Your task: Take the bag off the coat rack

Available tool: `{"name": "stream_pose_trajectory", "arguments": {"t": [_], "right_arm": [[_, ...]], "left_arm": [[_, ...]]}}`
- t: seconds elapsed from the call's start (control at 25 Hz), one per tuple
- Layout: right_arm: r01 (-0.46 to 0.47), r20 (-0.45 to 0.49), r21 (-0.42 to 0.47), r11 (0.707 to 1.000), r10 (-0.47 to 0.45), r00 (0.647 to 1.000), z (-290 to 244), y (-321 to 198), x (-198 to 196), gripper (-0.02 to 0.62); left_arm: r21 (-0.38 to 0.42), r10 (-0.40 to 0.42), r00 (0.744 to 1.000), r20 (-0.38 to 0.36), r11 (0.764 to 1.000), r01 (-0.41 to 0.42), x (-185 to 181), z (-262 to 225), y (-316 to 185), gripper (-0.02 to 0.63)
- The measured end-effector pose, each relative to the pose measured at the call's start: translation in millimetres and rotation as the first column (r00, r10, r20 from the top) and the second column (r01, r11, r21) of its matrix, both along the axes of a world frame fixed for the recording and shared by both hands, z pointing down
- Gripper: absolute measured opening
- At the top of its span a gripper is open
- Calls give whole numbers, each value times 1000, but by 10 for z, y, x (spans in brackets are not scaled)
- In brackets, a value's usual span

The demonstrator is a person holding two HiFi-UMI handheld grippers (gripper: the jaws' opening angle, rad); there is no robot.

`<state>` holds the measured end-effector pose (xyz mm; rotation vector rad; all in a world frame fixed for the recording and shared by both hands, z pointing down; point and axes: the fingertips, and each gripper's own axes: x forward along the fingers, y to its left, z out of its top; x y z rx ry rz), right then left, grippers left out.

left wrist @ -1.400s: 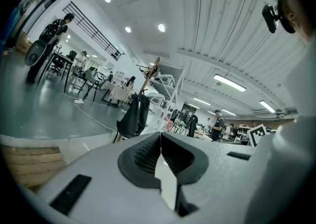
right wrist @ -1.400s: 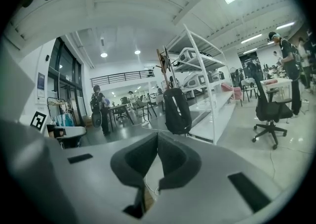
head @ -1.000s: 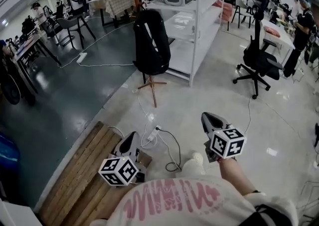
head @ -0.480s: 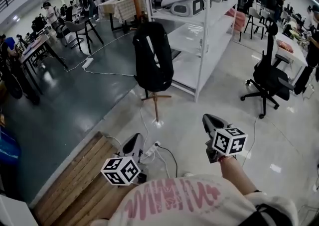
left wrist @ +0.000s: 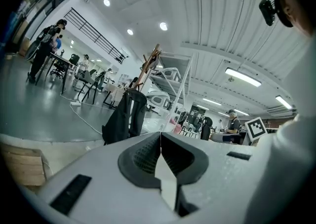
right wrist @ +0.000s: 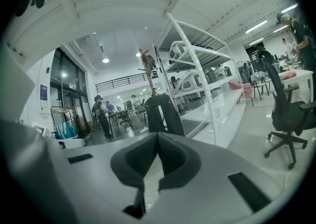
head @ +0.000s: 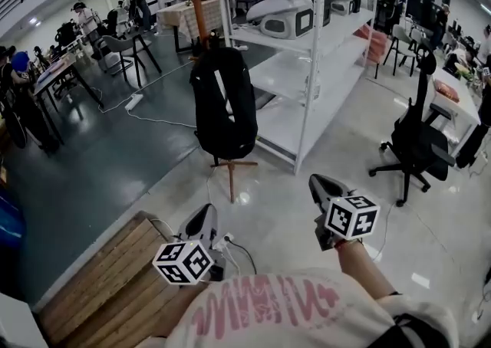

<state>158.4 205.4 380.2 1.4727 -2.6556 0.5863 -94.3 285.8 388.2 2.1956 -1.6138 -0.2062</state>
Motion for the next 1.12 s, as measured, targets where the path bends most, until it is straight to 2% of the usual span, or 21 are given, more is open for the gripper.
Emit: {"name": "stream_pose_trajectory", "arguments": {"t": [0.24,0.36,0.52,0.76,1.12], "right_arm": [[14,17,-10,1000,-14,1000,110,-213,275,6],[4,27,-50,999,-3,1000,280,-221,375,6],[-5,20,-85,996,7,1000,399,-221,493,6],[-36,-9,-55,998,36,999,446,-314,593,6],[-32,-20,-85,996,30,999,521,-712,569,6]], "left_arm": [[-6,-17,1000,17,1000,17,279,75,-193,5],[-37,-39,999,37,999,40,262,173,-195,5],[-77,-68,998,16,995,69,214,257,-241,5],[-69,-27,999,23,997,29,376,262,-453,5],[-70,5,1000,-15,998,-6,448,329,-1003,5]]}}
